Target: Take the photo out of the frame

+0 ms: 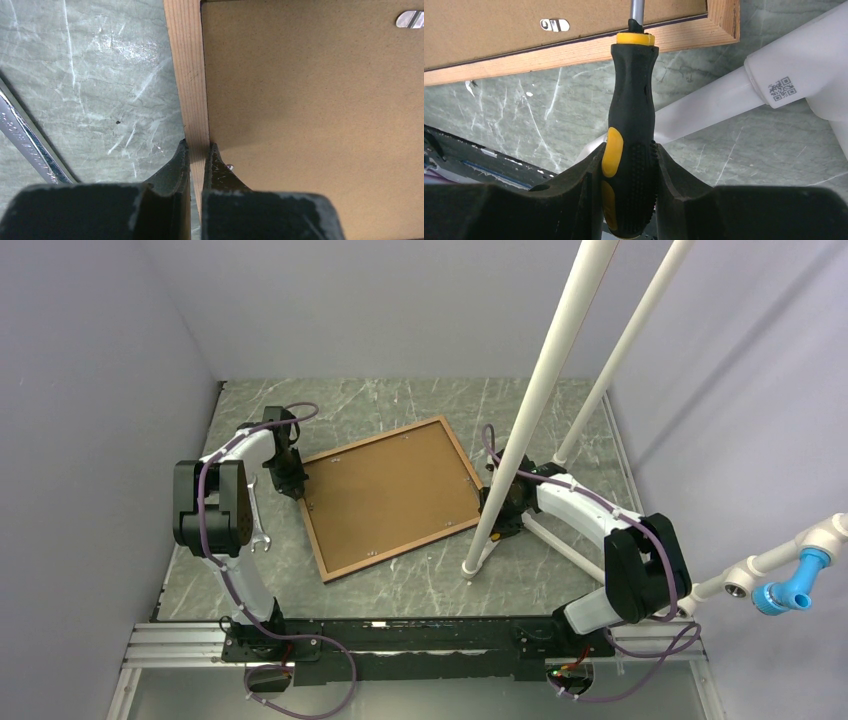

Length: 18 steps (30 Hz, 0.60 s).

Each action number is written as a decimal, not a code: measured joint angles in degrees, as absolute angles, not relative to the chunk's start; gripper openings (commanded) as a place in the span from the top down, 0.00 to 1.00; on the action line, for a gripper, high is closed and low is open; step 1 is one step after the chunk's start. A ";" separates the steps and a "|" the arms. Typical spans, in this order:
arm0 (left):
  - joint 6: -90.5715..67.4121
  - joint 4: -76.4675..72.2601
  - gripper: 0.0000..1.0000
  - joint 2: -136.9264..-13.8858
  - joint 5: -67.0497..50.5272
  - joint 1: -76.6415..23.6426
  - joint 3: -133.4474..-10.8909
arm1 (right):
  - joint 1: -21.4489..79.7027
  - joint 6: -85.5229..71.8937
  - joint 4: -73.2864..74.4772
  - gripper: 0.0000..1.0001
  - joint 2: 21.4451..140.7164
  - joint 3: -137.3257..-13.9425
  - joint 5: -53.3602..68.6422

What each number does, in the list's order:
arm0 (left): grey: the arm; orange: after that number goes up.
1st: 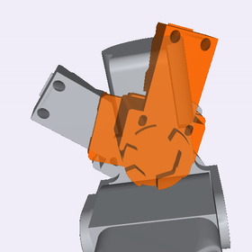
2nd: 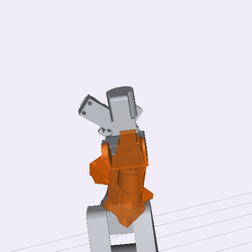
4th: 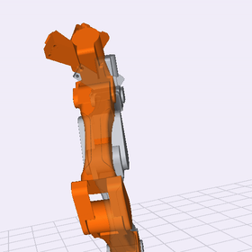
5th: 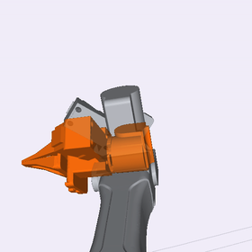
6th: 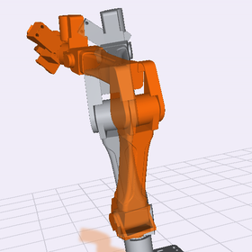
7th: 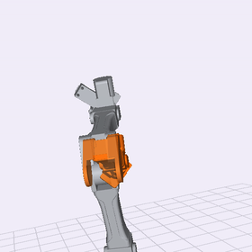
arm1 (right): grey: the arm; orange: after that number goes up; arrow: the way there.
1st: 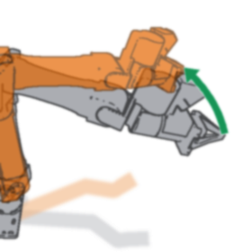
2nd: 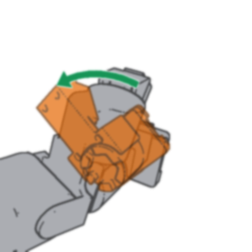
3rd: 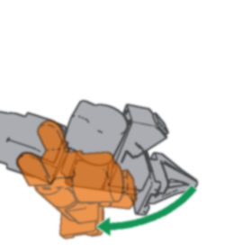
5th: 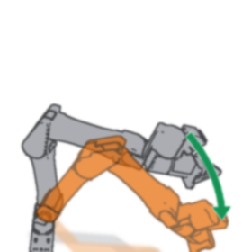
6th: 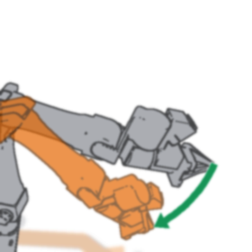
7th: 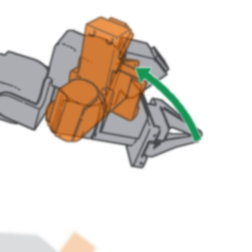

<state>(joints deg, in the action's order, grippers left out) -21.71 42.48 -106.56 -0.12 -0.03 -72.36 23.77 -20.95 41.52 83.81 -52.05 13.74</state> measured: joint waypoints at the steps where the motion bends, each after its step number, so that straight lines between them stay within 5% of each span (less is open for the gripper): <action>1: -21.69 42.50 1.00 -106.56 -0.10 -0.03 -72.36 | 23.77 -21.04 41.41 1.00 83.90 -52.05 13.65; 18: -21.69 42.48 1.00 -106.56 -0.10 -0.03 -72.36 | 23.94 -18.83 38.39 1.00 90.43 -54.65 14.06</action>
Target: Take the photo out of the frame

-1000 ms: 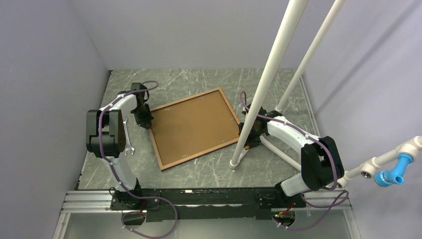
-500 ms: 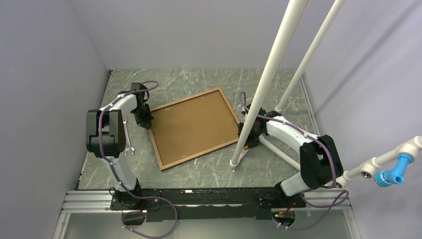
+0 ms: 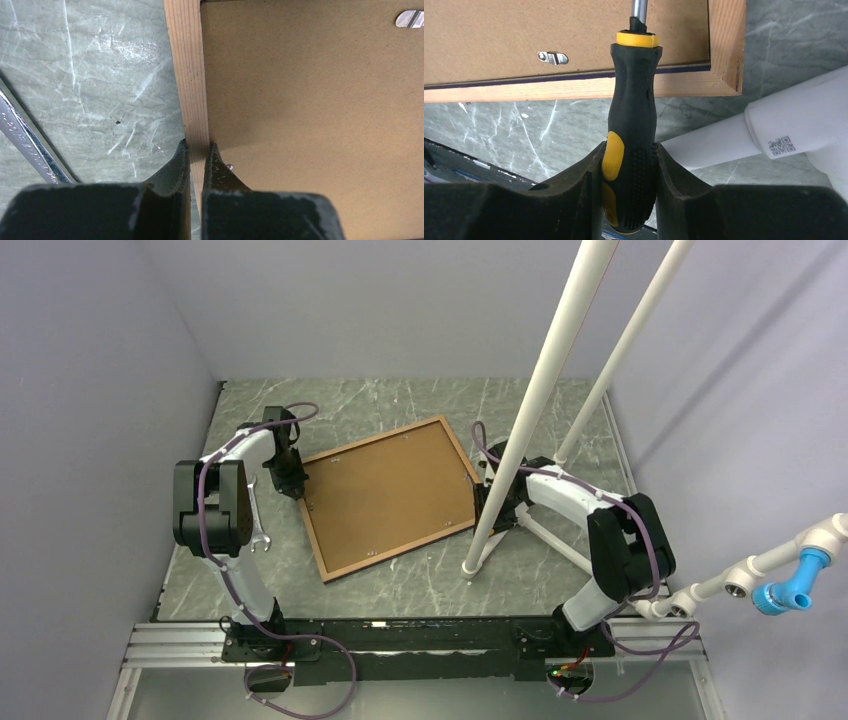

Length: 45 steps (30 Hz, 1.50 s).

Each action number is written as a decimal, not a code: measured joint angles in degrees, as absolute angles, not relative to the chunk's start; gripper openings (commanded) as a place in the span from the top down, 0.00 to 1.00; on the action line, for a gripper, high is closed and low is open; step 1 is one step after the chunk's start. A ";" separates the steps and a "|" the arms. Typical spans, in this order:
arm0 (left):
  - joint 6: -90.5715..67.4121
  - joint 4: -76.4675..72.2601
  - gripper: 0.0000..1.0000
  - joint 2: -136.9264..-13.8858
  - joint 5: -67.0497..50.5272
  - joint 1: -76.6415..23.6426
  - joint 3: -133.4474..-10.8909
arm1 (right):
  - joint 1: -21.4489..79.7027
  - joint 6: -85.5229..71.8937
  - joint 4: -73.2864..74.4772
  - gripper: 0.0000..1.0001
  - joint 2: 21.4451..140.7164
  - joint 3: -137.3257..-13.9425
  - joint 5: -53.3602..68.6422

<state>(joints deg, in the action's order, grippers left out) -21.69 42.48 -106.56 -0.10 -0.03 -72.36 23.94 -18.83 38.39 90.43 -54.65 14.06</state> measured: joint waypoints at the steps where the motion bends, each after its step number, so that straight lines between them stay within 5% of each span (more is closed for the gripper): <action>1: -21.67 42.48 1.00 -106.56 -0.10 -0.03 -72.36 | 24.05 -18.50 38.33 1.00 90.85 -54.83 14.06; 17: -21.67 42.48 1.00 -106.56 -0.10 -0.03 -72.36 | 27.46 -16.34 37.43 1.00 92.58 -59.18 14.31; 36: -21.67 42.48 1.00 -106.56 -0.12 -0.03 -72.36 | 23.77 -21.47 37.65 1.00 78.91 -60.36 -17.37; 45: -21.67 42.48 1.00 -106.56 -0.16 -0.03 -72.36 | 20.60 -22.65 37.43 1.00 86.35 -61.17 -23.55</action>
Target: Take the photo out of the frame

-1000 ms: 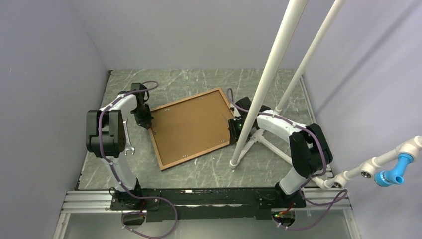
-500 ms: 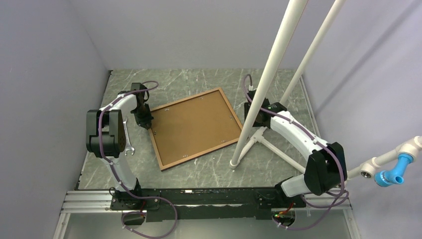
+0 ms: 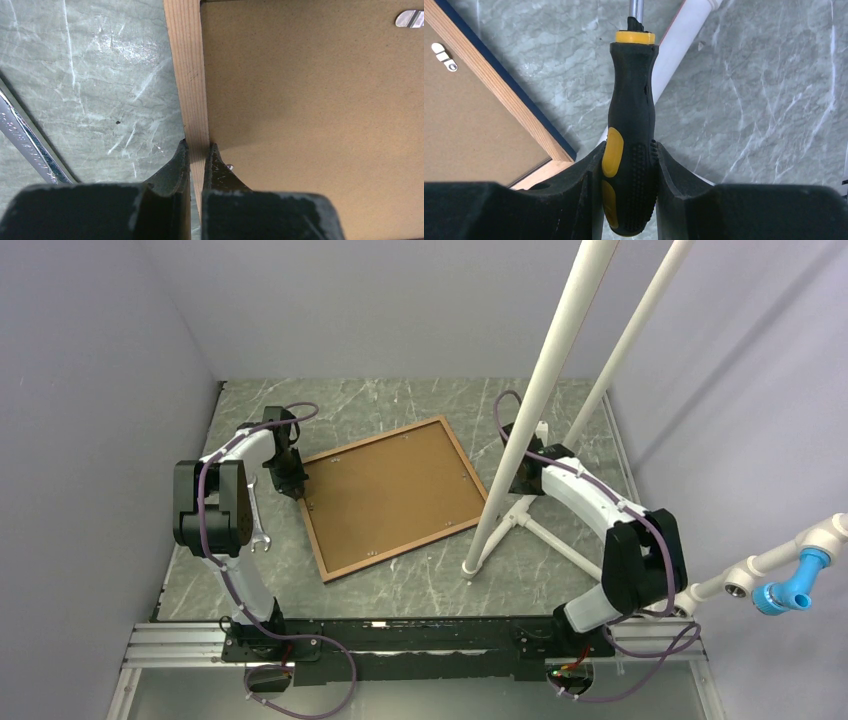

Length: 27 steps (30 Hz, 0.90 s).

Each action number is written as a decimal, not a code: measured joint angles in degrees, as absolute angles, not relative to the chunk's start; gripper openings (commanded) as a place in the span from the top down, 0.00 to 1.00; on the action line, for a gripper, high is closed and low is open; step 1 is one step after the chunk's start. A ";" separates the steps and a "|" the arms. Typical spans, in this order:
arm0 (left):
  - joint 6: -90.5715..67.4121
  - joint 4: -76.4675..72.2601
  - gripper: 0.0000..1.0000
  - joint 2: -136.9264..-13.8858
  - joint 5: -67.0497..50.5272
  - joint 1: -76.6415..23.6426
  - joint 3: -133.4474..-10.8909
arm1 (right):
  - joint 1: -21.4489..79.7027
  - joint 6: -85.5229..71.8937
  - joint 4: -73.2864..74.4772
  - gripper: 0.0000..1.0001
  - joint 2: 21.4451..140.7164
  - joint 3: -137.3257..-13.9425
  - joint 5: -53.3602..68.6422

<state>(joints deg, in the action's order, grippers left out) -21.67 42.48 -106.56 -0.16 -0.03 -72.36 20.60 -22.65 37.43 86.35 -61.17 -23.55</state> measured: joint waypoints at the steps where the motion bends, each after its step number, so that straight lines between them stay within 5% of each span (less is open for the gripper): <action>1: -21.67 42.48 1.00 -106.56 -0.16 -0.03 -72.36 | 20.58 -22.87 37.50 1.00 86.19 -60.86 -23.86; 15: -21.67 42.46 1.00 -106.54 -0.71 0.10 -72.36 | 18.02 -28.45 37.28 1.00 69.84 -47.37 -23.40; 27: -21.65 42.46 1.00 -106.54 -0.80 0.16 -72.36 | 14.13 -21.69 32.84 1.00 98.00 -69.32 -20.45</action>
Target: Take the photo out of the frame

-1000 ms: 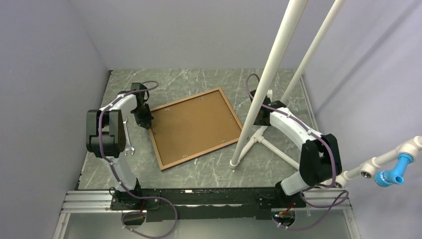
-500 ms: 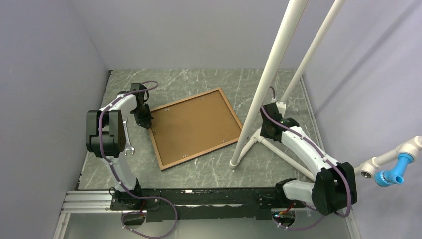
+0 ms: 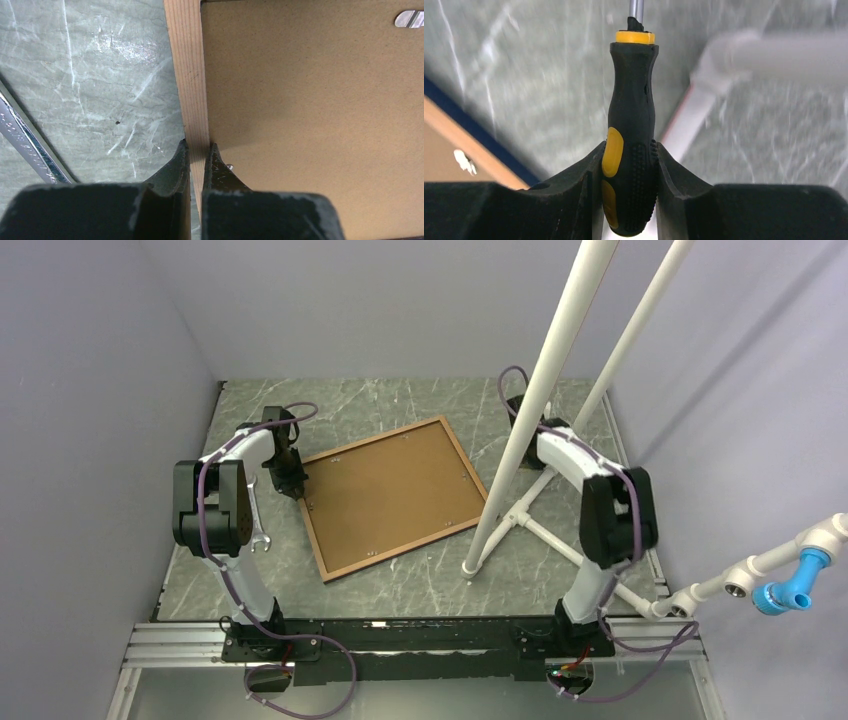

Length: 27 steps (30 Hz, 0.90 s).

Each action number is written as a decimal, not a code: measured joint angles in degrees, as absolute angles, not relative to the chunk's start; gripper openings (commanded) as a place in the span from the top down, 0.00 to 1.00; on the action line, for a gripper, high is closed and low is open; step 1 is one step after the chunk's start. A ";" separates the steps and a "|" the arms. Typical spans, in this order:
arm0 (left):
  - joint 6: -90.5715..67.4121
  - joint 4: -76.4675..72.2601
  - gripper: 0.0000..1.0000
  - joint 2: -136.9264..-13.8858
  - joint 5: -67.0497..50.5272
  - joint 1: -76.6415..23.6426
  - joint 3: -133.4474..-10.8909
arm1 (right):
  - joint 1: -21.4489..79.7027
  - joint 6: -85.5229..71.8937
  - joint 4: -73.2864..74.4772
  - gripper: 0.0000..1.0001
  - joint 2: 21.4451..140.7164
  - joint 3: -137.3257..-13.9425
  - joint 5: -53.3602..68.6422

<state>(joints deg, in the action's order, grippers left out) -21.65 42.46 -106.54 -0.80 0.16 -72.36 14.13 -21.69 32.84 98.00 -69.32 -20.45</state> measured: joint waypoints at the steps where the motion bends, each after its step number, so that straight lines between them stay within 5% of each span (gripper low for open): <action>1: -21.65 42.48 1.00 -106.54 -0.82 0.19 -72.36 | 13.43 -20.78 32.80 1.00 101.47 -73.14 -20.58; 11: -21.65 42.46 1.00 -106.54 -0.84 0.19 -72.36 | 9.50 -14.06 33.12 0.89 122.56 -93.17 -20.12; 20: -21.10 41.65 0.99 -106.34 -1.76 0.36 -72.07 | 9.10 -11.92 33.85 0.57 124.57 -94.00 -19.07; 27: -19.40 39.03 0.74 -104.51 -2.74 0.38 -69.58 | 9.02 -11.27 33.78 0.46 124.53 -94.04 -18.85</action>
<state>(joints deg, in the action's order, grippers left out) -19.40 39.03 -104.51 -2.74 0.38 -69.58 9.02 -11.27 33.78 124.53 -94.04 -18.85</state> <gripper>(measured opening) 0.194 0.526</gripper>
